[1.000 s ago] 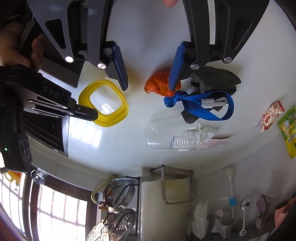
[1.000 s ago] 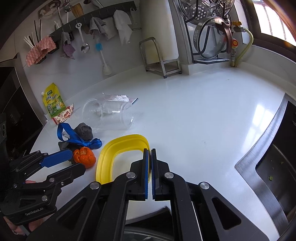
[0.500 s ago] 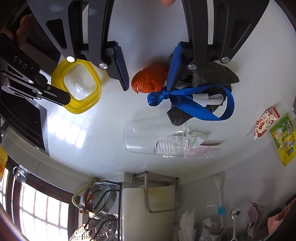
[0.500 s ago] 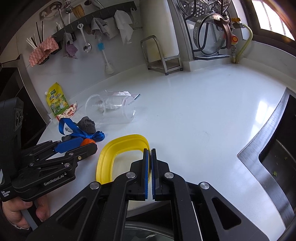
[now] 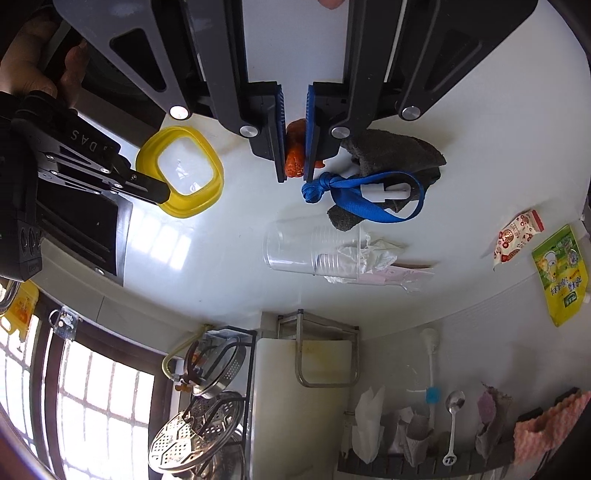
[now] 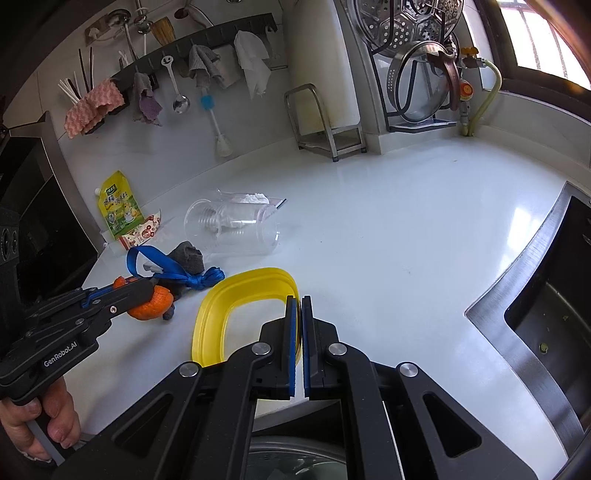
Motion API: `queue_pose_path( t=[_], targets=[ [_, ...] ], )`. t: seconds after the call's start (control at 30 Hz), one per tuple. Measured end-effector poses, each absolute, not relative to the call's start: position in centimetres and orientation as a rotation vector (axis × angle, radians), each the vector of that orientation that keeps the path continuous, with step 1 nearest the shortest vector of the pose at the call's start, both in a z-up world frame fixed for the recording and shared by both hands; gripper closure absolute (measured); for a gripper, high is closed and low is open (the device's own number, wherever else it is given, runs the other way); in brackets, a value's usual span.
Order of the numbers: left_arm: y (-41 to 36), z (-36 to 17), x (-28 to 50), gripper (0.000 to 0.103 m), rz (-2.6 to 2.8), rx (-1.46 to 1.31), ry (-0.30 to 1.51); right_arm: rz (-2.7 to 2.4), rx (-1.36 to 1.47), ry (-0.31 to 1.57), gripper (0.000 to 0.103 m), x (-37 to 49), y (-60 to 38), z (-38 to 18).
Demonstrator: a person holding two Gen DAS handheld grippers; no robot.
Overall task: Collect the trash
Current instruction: 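Grasp the yellow lid rim with the right gripper while the left gripper grasps the orange peel, then carry the peel and yellow lid over the bin and open both grippers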
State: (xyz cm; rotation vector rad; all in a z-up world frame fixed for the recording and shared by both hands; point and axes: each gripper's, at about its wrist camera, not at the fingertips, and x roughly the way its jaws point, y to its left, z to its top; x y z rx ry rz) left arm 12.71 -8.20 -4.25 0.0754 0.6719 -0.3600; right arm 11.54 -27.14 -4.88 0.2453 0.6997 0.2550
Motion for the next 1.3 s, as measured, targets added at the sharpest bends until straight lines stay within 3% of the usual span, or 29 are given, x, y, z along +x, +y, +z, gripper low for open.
queue_pose_path(
  t=[1.3],
  targets=[
    [-6.1,-1.6,-4.2,0.094,-0.388,0.067,0.617,0.247,0.161,0.702,0.101,-5.8,-25.7,-2.3]
  ],
)
